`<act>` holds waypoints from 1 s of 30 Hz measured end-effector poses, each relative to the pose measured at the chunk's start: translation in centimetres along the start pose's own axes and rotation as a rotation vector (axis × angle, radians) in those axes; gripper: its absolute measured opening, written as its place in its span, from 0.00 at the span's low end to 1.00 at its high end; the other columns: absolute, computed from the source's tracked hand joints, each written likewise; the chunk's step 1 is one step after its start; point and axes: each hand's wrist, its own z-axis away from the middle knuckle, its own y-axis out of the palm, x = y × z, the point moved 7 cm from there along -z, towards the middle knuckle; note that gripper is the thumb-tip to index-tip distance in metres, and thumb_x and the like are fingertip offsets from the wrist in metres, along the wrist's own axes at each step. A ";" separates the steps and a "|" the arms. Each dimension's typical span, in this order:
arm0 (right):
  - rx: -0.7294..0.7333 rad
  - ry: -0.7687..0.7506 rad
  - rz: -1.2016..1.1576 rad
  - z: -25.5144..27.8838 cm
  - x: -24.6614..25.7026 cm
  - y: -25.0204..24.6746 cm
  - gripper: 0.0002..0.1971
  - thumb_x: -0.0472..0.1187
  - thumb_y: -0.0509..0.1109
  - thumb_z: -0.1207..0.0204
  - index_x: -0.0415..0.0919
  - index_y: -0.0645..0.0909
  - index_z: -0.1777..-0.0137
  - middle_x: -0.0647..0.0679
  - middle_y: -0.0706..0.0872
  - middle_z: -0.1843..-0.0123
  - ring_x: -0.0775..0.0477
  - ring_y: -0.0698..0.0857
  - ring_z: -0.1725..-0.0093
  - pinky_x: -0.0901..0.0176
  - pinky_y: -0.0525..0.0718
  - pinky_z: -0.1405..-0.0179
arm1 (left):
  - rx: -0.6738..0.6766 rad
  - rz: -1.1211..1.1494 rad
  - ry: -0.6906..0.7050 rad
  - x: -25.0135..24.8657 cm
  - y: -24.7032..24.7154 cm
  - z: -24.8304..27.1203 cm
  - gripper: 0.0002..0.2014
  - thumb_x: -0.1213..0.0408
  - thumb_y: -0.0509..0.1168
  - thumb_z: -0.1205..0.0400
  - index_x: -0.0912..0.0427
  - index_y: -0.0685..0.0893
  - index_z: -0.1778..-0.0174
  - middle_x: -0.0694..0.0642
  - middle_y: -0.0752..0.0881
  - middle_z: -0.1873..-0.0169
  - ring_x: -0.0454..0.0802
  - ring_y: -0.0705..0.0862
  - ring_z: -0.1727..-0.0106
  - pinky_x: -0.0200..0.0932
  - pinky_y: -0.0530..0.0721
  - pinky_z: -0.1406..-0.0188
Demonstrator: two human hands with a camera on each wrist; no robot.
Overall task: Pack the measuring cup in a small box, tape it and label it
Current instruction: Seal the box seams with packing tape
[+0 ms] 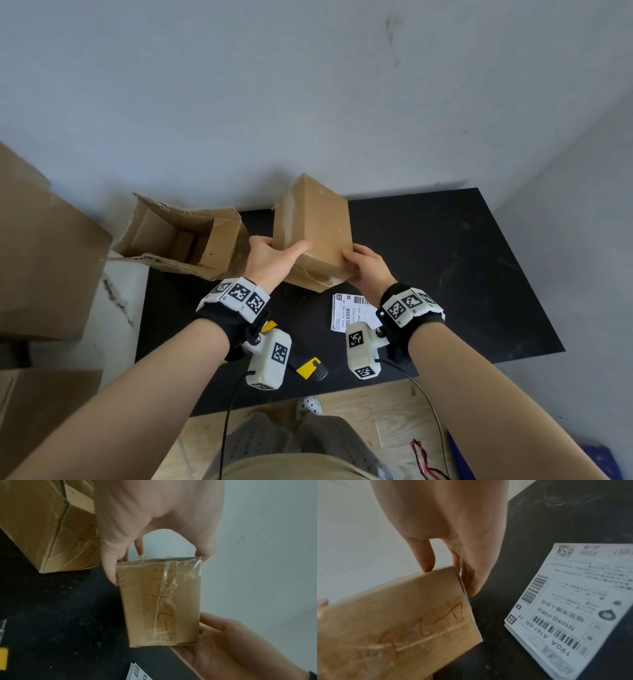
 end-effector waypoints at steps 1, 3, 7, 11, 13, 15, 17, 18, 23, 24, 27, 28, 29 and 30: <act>0.020 0.015 -0.050 0.1 0.1 -0.1 0.20 0.33 0.63 0.19 0.36 0.72 0.28 0.40 0.81 0.36 0.44 0.82 0.43 0.54 0.84 0.50 | 0.016 0.042 0.008 0.2 0.2 0.0 0.34 0.47 0.75 0.33 0.54 0.67 0.37 0.54 0.78 0.44 0.50 0.79 0.46 0.48 0.80 0.44; 0.052 0.013 -0.095 0.2 0.6 -0.5 0.20 0.30 0.60 0.20 0.37 0.73 0.28 0.39 0.81 0.35 0.42 0.82 0.41 0.54 0.84 0.52 | 0.057 0.105 0.029 0.5 0.7 -0.1 0.28 0.48 0.74 0.31 0.49 0.69 0.39 0.53 0.78 0.45 0.49 0.80 0.46 0.52 0.81 0.41; 0.101 -0.015 -0.077 0.4 1.3 -1.3 0.24 0.24 0.57 0.22 0.38 0.73 0.27 0.38 0.81 0.34 0.38 0.82 0.37 0.52 0.83 0.45 | 0.118 0.160 0.040 1.3 1.2 -0.1 0.19 0.54 0.67 0.22 0.50 0.78 0.36 0.48 0.81 0.45 0.47 0.78 0.41 0.50 0.75 0.37; 0.129 -0.041 -0.044 0.6 1.3 -1.1 0.24 0.22 0.56 0.22 0.38 0.73 0.28 0.37 0.81 0.35 0.40 0.82 0.40 0.56 0.83 0.48 | 0.132 0.172 0.037 2.4 1.0 0.0 0.21 0.60 0.65 0.19 0.54 0.77 0.29 0.47 0.82 0.44 0.46 0.78 0.38 0.53 0.73 0.27; 0.139 -0.053 -0.025 0.5 1.2 -0.8 0.24 0.21 0.57 0.22 0.38 0.74 0.29 0.38 0.82 0.37 0.42 0.83 0.41 0.57 0.83 0.49 | 0.137 0.163 0.061 2.8 0.8 0.0 0.21 0.62 0.64 0.18 0.51 0.76 0.28 0.49 0.83 0.41 0.47 0.79 0.36 0.54 0.74 0.28; 0.137 -0.064 0.020 0.5 1.2 -0.3 0.23 0.21 0.57 0.22 0.38 0.74 0.30 0.39 0.83 0.38 0.43 0.84 0.42 0.57 0.84 0.47 | 0.135 0.191 0.064 3.1 0.5 0.1 0.20 0.66 0.63 0.18 0.50 0.76 0.29 0.52 0.82 0.39 0.50 0.78 0.35 0.54 0.76 0.31; 0.134 -0.067 0.071 0.4 1.1 0.0 0.23 0.20 0.58 0.22 0.38 0.74 0.29 0.39 0.82 0.38 0.42 0.83 0.40 0.55 0.84 0.43 | 0.126 0.239 0.032 3.8 0.4 0.1 0.18 0.69 0.62 0.17 0.52 0.77 0.31 0.55 0.81 0.37 0.52 0.78 0.34 0.55 0.77 0.33; 0.136 -0.067 0.092 0.3 1.0 0.2 0.24 0.20 0.59 0.22 0.38 0.73 0.29 0.38 0.82 0.37 0.42 0.83 0.39 0.53 0.83 0.41 | 0.122 0.259 0.016 4.0 0.5 0.1 0.18 0.70 0.61 0.17 0.53 0.77 0.32 0.55 0.81 0.37 0.53 0.78 0.34 0.55 0.76 0.32; 0.148 -0.076 0.138 0.1 0.8 0.5 0.24 0.20 0.59 0.23 0.38 0.73 0.29 0.39 0.82 0.38 0.43 0.83 0.40 0.53 0.82 0.39 | 0.111 0.319 -0.022 4.7 0.8 0.0 0.15 0.74 0.57 0.16 0.54 0.75 0.36 0.56 0.79 0.34 0.52 0.76 0.35 0.57 0.73 0.30; 0.147 -0.077 0.140 0.1 0.8 0.5 0.24 0.20 0.59 0.23 0.37 0.73 0.29 0.40 0.82 0.39 0.44 0.83 0.40 0.53 0.82 0.39 | 0.115 0.321 -0.023 4.7 0.8 0.0 0.15 0.74 0.57 0.15 0.54 0.75 0.35 0.56 0.78 0.33 0.52 0.76 0.35 0.58 0.72 0.29; 0.137 -0.078 0.162 0.0 1.0 0.7 0.24 0.20 0.60 0.23 0.37 0.73 0.28 0.39 0.82 0.39 0.43 0.82 0.39 0.52 0.81 0.37 | 0.122 0.317 -0.039 4.9 1.0 0.0 0.17 0.74 0.56 0.15 0.55 0.72 0.32 0.56 0.77 0.31 0.54 0.74 0.30 0.62 0.72 0.28; 0.130 -0.078 0.180 0.0 0.9 0.7 0.24 0.20 0.60 0.23 0.37 0.73 0.28 0.39 0.82 0.38 0.42 0.82 0.38 0.51 0.81 0.36 | 0.125 0.306 -0.040 5.0 1.0 -0.1 0.17 0.73 0.56 0.15 0.55 0.72 0.31 0.55 0.77 0.30 0.54 0.74 0.30 0.61 0.72 0.29; 0.121 -0.082 0.204 0.0 0.9 0.8 0.24 0.21 0.60 0.23 0.37 0.73 0.28 0.39 0.82 0.37 0.41 0.82 0.38 0.49 0.81 0.35 | 0.124 0.285 -0.030 5.0 0.9 -0.1 0.17 0.73 0.56 0.15 0.55 0.71 0.31 0.55 0.77 0.31 0.53 0.74 0.30 0.60 0.73 0.30; 0.106 -0.093 0.242 0.1 0.9 0.7 0.24 0.22 0.61 0.23 0.38 0.73 0.28 0.39 0.82 0.36 0.41 0.82 0.37 0.48 0.81 0.34 | 0.119 0.245 -0.006 4.9 0.8 -0.2 0.18 0.72 0.56 0.15 0.55 0.71 0.30 0.55 0.77 0.31 0.53 0.74 0.30 0.59 0.75 0.31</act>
